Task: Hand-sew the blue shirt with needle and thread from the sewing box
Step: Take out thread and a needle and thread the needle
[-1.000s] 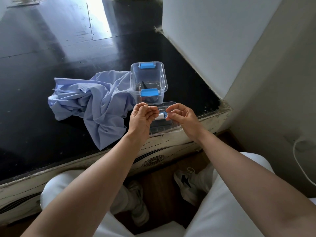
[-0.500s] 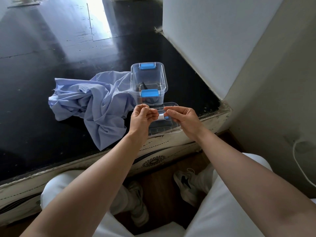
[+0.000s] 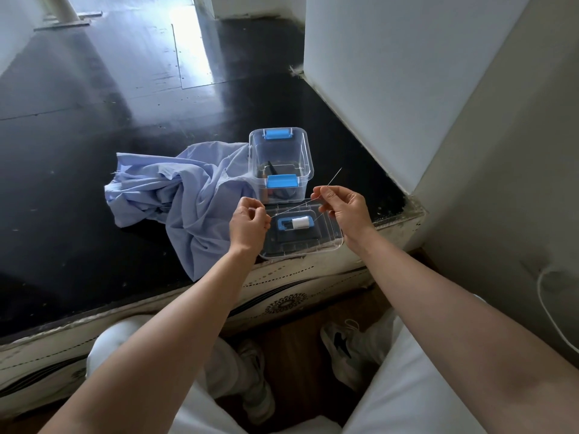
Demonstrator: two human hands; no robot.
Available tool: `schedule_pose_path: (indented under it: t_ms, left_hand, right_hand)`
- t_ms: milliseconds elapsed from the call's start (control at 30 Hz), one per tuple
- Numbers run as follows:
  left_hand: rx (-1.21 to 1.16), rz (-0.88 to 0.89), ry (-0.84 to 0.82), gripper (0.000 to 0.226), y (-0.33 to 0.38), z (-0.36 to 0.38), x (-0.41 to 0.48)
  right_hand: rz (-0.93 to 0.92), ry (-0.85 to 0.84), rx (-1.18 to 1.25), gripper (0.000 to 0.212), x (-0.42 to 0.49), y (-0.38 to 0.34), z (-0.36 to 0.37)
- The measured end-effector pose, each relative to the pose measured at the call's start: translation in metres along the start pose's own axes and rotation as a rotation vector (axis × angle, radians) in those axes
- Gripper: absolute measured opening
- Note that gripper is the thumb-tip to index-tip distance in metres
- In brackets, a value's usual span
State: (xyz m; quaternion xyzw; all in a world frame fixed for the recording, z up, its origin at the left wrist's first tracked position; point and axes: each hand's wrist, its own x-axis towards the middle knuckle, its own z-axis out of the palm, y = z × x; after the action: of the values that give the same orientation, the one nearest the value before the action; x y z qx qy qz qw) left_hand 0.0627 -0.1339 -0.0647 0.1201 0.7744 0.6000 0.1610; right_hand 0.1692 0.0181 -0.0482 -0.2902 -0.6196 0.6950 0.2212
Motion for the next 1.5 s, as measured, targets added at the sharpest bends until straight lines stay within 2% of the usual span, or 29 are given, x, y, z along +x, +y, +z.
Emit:
schedule_pose_path:
  t_ms: [333, 533, 633, 733, 800, 867, 933, 967, 1033, 1067, 1133, 1333, 1500]
  left_hand:
    - [0.499, 0.058, -0.034, 0.006, -0.009, -0.023, 0.000]
    - [0.540, -0.033, -0.044, 0.005, -0.016, -0.038, 0.004]
    - [0.564, -0.019, 0.020, 0.017, -0.014, -0.041, 0.004]
    - [0.695, 0.108, 0.229, 0.031, -0.002, -0.035, 0.001]
    - [0.661, 0.273, 0.321, 0.034, 0.008, -0.027, -0.001]
    - [0.580, 0.461, 0.272, 0.030, 0.015, -0.017, -0.002]
    - [0.477, 0.535, 0.081, 0.022, 0.018, -0.004, 0.000]
    - [0.396, 0.473, -0.052, 0.020, 0.020, 0.003, -0.001]
    - [0.182, 0.234, -0.280, 0.021, 0.024, 0.014, -0.004]
    - [0.093, 0.139, -0.345, 0.022, 0.024, 0.019, -0.004]
    - [0.050, 0.075, -0.397, 0.021, 0.025, 0.024, -0.007]
    - [0.295, 0.187, -0.288, 0.016, 0.022, 0.021, -0.002]
    - [0.425, 0.112, -0.030, 0.016, 0.018, 0.001, 0.006]
  right_hand:
    - [-0.011, 0.029, 0.044, 0.021, 0.000, -0.011, 0.014]
    - [0.000, 0.007, 0.045, 0.017, -0.002, -0.014, 0.019]
    - [0.017, -0.010, 0.026, 0.016, -0.002, -0.013, 0.023]
    - [0.030, -0.028, 0.018, 0.015, -0.003, -0.014, 0.025]
    - [0.025, -0.053, 0.004, 0.012, -0.004, -0.015, 0.027]
    - [0.017, -0.076, -0.024, 0.011, -0.005, -0.015, 0.027]
    - [0.006, -0.091, -0.058, 0.011, -0.005, -0.014, 0.027]
    - [0.000, -0.095, -0.069, 0.012, -0.005, -0.014, 0.026]
    - [-0.008, -0.097, -0.077, 0.014, -0.005, -0.013, 0.024]
    - [-0.010, -0.095, -0.076, 0.015, -0.004, -0.013, 0.024]
    - [-0.012, -0.085, -0.082, 0.016, -0.004, -0.013, 0.022]
    - [-0.021, -0.081, -0.085, 0.017, -0.003, -0.012, 0.018]
    - [-0.040, 0.042, -0.089, 0.018, 0.003, -0.013, 0.013]
